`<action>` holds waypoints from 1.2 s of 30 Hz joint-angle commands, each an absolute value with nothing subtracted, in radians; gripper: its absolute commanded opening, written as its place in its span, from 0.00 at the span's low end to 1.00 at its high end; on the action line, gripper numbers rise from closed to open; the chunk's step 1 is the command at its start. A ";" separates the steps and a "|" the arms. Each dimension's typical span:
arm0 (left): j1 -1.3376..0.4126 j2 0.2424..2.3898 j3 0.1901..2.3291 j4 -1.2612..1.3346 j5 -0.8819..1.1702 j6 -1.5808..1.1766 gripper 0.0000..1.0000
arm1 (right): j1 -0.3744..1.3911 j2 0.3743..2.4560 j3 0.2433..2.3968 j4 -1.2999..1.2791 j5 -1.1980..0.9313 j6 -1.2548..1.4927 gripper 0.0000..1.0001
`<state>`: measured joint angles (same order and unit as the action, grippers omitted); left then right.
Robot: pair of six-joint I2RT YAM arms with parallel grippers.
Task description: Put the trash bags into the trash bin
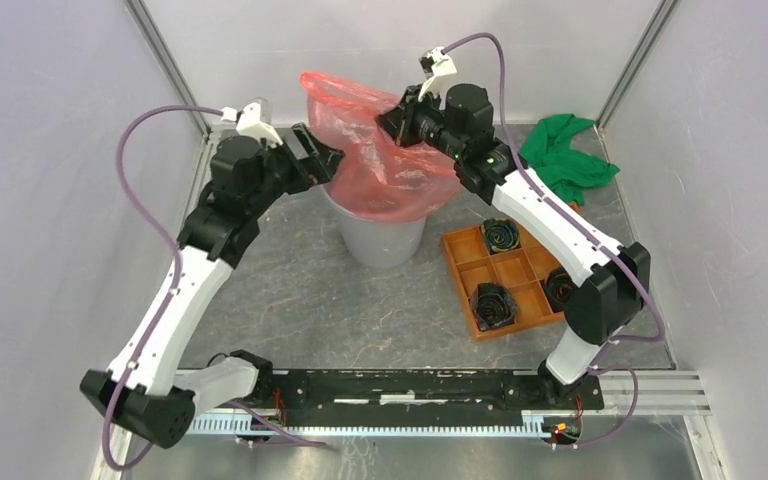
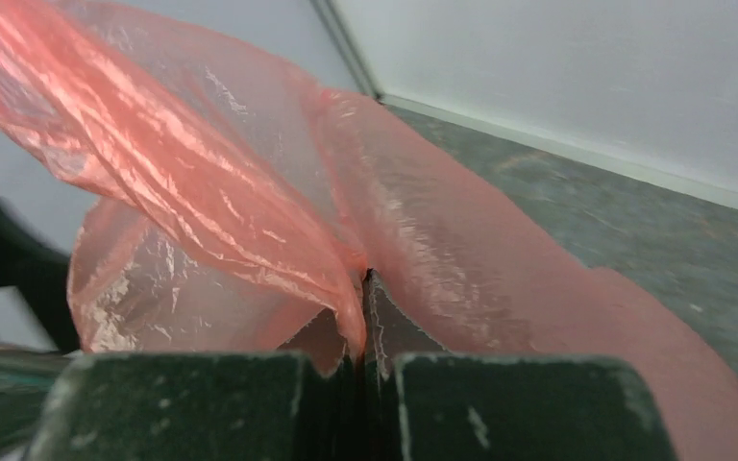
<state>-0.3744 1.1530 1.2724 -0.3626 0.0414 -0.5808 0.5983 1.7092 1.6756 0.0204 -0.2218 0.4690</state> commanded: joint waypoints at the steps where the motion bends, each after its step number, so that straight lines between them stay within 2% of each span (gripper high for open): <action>1: -0.373 1.073 1.323 -0.496 -0.028 -0.505 1.00 | 0.603 1.624 1.658 -0.081 -0.058 0.371 0.01; 5: -0.373 1.035 1.346 -0.468 0.216 -0.545 1.00 | 0.604 1.586 1.661 -0.076 -0.017 0.327 0.01; 9: -0.382 1.080 1.301 -0.147 0.573 -0.800 1.00 | 0.603 1.566 1.707 -0.068 -0.028 0.348 0.01; 15: -0.423 1.218 1.275 -0.026 0.555 -0.830 0.99 | 0.604 1.497 1.596 0.047 -0.093 0.557 0.00; 19: -0.420 1.374 1.358 -0.222 0.472 -0.759 0.75 | 0.602 1.459 1.516 0.140 -0.137 0.658 0.00; 23: -0.401 1.416 1.340 -0.309 0.327 -0.679 0.60 | 0.602 1.442 1.510 0.168 -0.144 0.699 0.02; 26: -0.373 1.425 1.343 -0.352 0.293 -0.632 0.49 | 0.598 1.433 1.478 0.195 -0.161 0.713 0.09; 28: -0.353 1.411 1.353 -0.373 0.283 -0.596 0.48 | 0.588 1.433 1.473 0.164 -0.161 0.687 0.12; 33: -0.337 1.306 1.336 -0.387 0.355 -0.489 0.63 | 0.565 1.438 1.480 0.088 -0.153 0.546 0.29; 34: -0.337 1.286 1.325 -0.394 0.358 -0.472 0.64 | 0.562 1.443 1.497 0.057 -0.151 0.512 0.33; 36: -0.337 1.256 1.312 -0.412 0.361 -0.445 0.64 | 0.561 1.443 1.508 0.035 -0.168 0.456 0.46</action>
<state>-0.3397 1.3609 1.3186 -0.3885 0.3367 -0.5762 0.5697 1.4631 1.4593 0.0795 -0.1493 0.5915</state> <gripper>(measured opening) 0.638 0.365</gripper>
